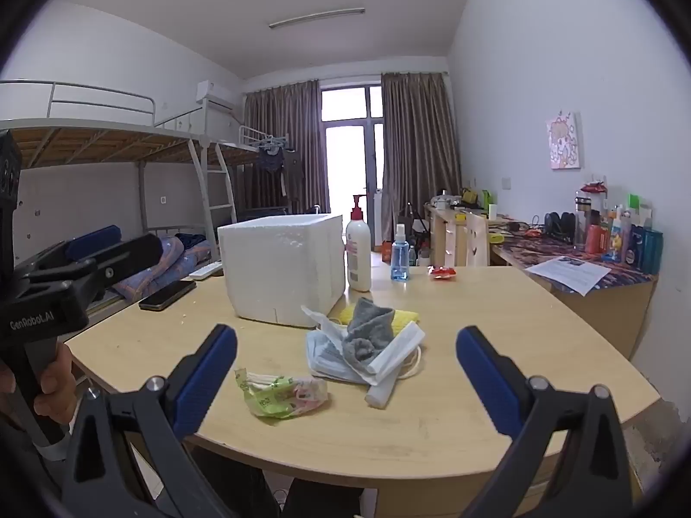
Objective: Organize soft objects
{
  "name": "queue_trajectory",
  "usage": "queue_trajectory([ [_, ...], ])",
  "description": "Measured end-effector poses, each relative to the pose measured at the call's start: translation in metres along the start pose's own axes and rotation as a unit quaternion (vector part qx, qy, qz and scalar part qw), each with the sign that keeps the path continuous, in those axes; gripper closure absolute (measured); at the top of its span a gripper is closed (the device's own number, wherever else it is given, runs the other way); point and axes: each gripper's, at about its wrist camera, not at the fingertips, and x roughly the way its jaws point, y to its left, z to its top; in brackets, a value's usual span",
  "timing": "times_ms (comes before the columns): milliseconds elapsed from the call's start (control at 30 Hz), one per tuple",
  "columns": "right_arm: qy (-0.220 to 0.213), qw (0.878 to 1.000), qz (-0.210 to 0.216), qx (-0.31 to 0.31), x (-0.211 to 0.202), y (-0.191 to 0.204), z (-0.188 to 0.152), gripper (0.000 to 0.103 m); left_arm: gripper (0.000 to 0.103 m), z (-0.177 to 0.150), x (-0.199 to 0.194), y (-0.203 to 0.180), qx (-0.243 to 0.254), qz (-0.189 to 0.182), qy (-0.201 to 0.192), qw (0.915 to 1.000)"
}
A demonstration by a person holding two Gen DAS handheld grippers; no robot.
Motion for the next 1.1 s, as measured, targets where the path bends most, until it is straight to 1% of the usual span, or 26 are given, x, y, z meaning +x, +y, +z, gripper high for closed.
queue_trajectory([
  [67,-0.002,1.000,0.000,0.000,-0.0001,0.0000,-0.0002,0.000,0.001,0.0000,0.0014,0.0026,-0.003,-0.004,0.003,1.0000],
  [100,-0.001,1.000,-0.001,0.000,0.0000,0.0000,-0.0002,0.000,0.001,0.0011,-0.0001,-0.0032,0.020,0.009,-0.006,0.9997],
  [167,-0.001,1.000,-0.001,0.000,-0.0001,0.0001,-0.0002,0.000,0.001,0.0013,0.0009,-0.0048,0.018,0.005,-0.002,0.9998],
  [233,0.000,1.000,-0.001,0.001,0.0002,-0.0001,-0.0001,0.000,0.001,0.0061,-0.0015,-0.0030,0.015,0.011,-0.001,0.9998],
  [333,-0.001,1.000,-0.001,0.001,-0.0024,0.0014,0.0034,0.000,0.001,-0.0020,0.0029,0.0000,0.008,0.016,-0.004,0.9998],
  [500,0.002,1.000,-0.003,0.002,0.0006,0.0025,0.0097,0.000,0.001,-0.0033,0.0023,-0.0009,0.008,0.017,-0.003,0.9998],
  [600,-0.001,1.000,-0.002,0.003,-0.0025,-0.0005,0.0029,0.000,0.001,-0.0036,0.0023,-0.0010,0.009,0.018,-0.004,0.9998],
  [733,-0.001,1.000,-0.003,0.003,-0.0021,-0.0012,0.0019,0.000,0.001,-0.0027,0.0023,0.0001,0.007,0.013,0.001,0.9999],
  [900,-0.002,1.000,-0.002,0.004,-0.0023,-0.0021,0.0029,0.000,0.001,-0.0010,-0.0002,-0.0004,0.013,0.021,-0.003,0.9997],
  [1100,-0.003,1.000,-0.005,0.004,-0.0032,-0.0018,0.0018,0.000,0.001,-0.0008,-0.0003,0.0004,0.011,0.016,-0.001,0.9998],
])
